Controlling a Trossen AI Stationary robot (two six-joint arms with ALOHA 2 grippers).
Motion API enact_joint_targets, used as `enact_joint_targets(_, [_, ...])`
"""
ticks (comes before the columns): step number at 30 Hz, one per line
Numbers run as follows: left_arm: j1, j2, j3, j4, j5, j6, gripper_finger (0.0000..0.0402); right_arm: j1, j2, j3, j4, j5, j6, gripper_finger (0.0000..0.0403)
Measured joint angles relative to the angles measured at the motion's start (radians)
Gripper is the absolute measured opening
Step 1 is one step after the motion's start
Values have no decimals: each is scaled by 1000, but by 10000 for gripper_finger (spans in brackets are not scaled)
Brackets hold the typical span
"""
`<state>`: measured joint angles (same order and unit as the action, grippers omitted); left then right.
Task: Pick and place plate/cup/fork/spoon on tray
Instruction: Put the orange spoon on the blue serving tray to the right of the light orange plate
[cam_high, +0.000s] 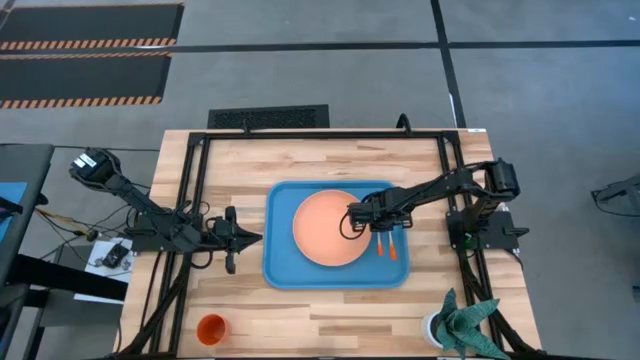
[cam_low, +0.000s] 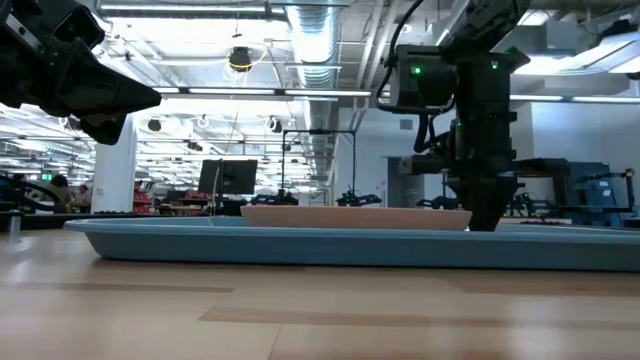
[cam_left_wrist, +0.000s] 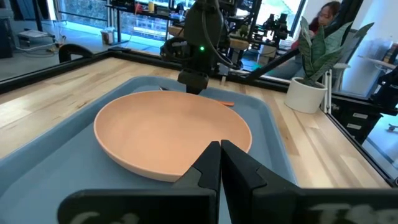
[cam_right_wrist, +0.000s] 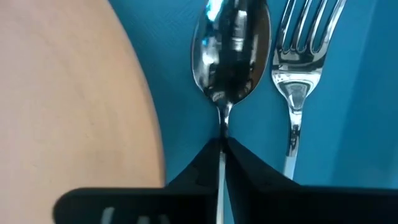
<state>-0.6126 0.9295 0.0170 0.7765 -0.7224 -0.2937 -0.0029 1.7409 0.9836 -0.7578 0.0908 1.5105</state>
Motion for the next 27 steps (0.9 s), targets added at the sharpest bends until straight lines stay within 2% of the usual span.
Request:
enact_joint_targets(7, [0, 0, 0, 0, 0, -1, 0, 0, 0, 0, 0, 4, 6, 70])
enact_joint_targets(27, [0, 0, 0, 0, -12, -2, 0, -1, -22, 12, -55, 32, 3, 72])
